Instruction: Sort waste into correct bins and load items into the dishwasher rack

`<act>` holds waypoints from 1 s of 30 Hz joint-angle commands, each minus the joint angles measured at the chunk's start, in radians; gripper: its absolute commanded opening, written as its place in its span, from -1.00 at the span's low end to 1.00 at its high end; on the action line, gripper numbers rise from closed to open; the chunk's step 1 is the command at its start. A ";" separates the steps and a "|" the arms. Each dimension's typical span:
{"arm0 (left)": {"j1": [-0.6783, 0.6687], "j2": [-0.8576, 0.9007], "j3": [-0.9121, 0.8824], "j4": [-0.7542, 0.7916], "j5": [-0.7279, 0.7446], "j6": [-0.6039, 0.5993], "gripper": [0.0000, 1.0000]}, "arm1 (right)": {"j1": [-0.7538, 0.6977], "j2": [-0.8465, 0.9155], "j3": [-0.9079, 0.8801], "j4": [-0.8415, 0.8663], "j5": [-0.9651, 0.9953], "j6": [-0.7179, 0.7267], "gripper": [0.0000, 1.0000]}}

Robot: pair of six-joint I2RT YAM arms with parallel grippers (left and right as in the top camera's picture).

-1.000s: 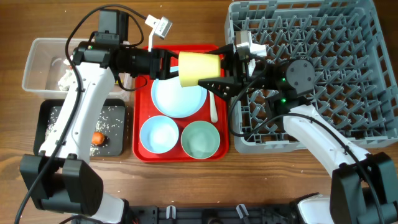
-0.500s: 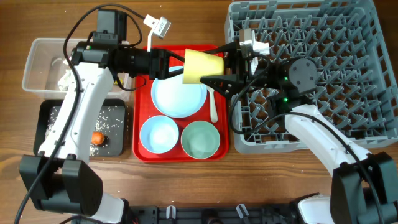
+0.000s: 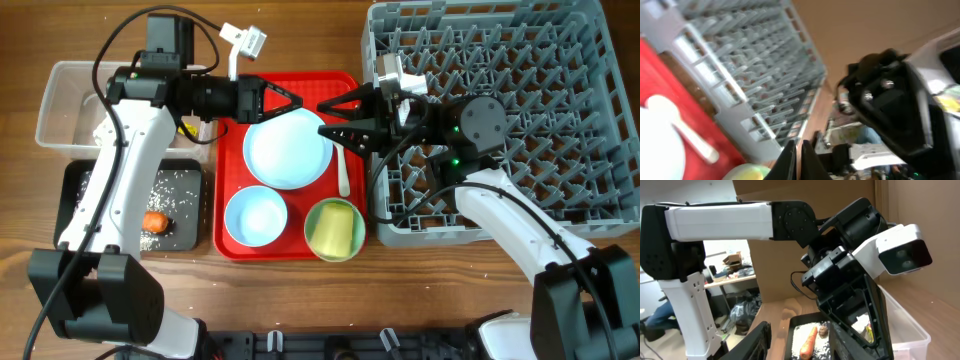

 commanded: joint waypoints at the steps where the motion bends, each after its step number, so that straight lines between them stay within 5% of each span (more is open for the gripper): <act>1: 0.003 0.009 0.010 -0.056 -0.226 -0.014 -0.92 | -0.026 -0.009 0.018 -0.040 -0.065 0.003 -0.19; 7: 0.003 0.009 0.010 -0.121 -0.255 -0.014 -0.92 | -0.055 -0.009 0.018 -0.159 -0.128 0.027 -0.11; 13: 0.003 0.009 0.010 -0.228 -0.530 -0.097 -0.92 | -0.148 -0.009 0.018 -0.178 -0.191 0.156 -0.14; 19: 0.002 0.009 0.010 -0.236 -0.568 -0.098 -0.92 | -0.345 -0.009 0.018 -0.354 0.057 0.248 -0.14; 24: 0.002 0.009 0.010 -0.236 -0.570 -0.098 -0.92 | -0.510 -0.009 0.024 -0.713 0.454 0.248 -0.20; 30: 0.002 0.009 0.010 -0.232 -0.638 -0.098 -0.92 | -0.502 -0.015 0.279 -1.520 0.948 -0.265 -0.02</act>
